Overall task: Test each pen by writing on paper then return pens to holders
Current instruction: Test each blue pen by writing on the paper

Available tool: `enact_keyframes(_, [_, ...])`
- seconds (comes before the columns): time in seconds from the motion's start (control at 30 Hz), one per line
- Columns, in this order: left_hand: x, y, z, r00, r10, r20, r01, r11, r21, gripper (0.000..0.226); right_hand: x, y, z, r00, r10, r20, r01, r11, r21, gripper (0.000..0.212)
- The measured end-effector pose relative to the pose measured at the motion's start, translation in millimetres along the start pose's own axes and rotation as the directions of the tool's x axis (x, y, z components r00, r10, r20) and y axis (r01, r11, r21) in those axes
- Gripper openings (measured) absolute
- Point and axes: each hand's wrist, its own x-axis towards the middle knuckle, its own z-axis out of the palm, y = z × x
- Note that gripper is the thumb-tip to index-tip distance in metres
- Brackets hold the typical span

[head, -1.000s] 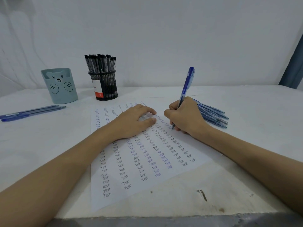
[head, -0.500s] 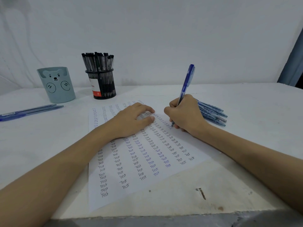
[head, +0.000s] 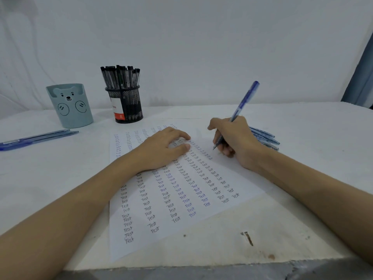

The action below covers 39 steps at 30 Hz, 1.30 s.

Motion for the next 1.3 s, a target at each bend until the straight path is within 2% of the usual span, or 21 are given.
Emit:
enact_keyframes(0.1, [0.4, 0.7, 0.1, 1.0, -0.003, -0.003, 0.003, 1.0, -0.002, 0.036, 2.7, -5.8, -8.8, 0.995, 0.057, 0.082, -0.059, 0.998, 0.032, 0.024])
enact_keyframes(0.3, [-0.2, 1.2, 0.0, 1.0, -0.004, -0.006, 0.004, 1.0, -0.011, 0.036, 1.6, -9.7, -11.6, 0.973, 0.095, 0.211, -0.117, 0.989, 0.094, 0.03])
enact_keyframes(0.4, [-0.2, 1.1, 0.5, 1.0, 0.0, -0.01, 0.0, 1.0, -0.01, 0.036, 0.4, -13.6, -16.7, 0.95, 0.093, 0.299, -0.161, 0.964, 0.21, 0.026])
enact_keyframes(0.53, [0.2, 1.4, 0.0, 1.0, 0.001, -0.006, -0.001, 1.0, -0.001, 0.036, 1.2, -17.4, -23.7, 0.908, 0.066, 0.413, -0.18, 0.953, 0.244, 0.025])
enact_keyframes(0.67, [0.0, 0.7, 0.0, 1.0, -0.003, -0.002, 0.003, 1.0, -0.003, 0.036, 4.8, -21.1, -28.9, 0.929, 0.053, 0.367, -0.152, 0.957, 0.248, 0.033])
enact_keyframes(0.8, [-0.6, 1.4, -0.4, 1.0, -0.004, 0.0, 0.004, 1.0, -0.008, 0.035, 7.3, -20.8, -37.2, 0.98, -0.027, 0.196, 0.023, 0.999, 0.023, 0.023])
enact_keyframes(0.9, [-0.8, 1.3, -0.4, 1.0, -0.008, -0.004, 0.008, 1.0, -0.013, 0.035, 14.7, -18.4, -42.7, 0.987, -0.15, 0.066, 0.16, 0.965, -0.206, 0.01])
enact_keyframes(0.97, [-1.2, 1.3, 0.1, 1.0, -0.009, -0.008, 0.009, 1.0, -0.021, 0.035, 22.5, -14.0, -46.2, 0.982, -0.186, 0.044, 0.188, 0.9, -0.392, 0.02])
enact_keyframes(1.07, [-1.1, 1.3, 0.4, 1.0, -0.004, -0.012, 0.004, 1.0, -0.023, 0.035, 29.5, -4.7, -53.4, 0.968, -0.246, 0.042, 0.214, 0.73, -0.649, 0.032])
enact_keyframes(1.13, [-1.2, 1.0, 0.4, 1.0, -0.003, -0.011, 0.003, 1.0, -0.025, 0.035, 32.8, 1.4, -59.0, 0.959, -0.282, 0.006, 0.207, 0.691, -0.692, 0.03])
enact_keyframes(1.2, [-1.1, 0.4, 0.5, 1.0, -0.001, -0.01, 0.0, 1.0, -0.031, 0.035, 36.0, 6.4, -62.5, 0.952, -0.305, -0.027, 0.198, 0.682, -0.704, 0.018])
enact_keyframes(1.3, [-0.8, 0.2, 0.7, 1.0, 0.001, -0.013, -0.001, 0.999, -0.032, 0.034, 39.5, 8.7, -63.6, 0.963, -0.269, -0.027, 0.169, 0.677, -0.717, 0.013])
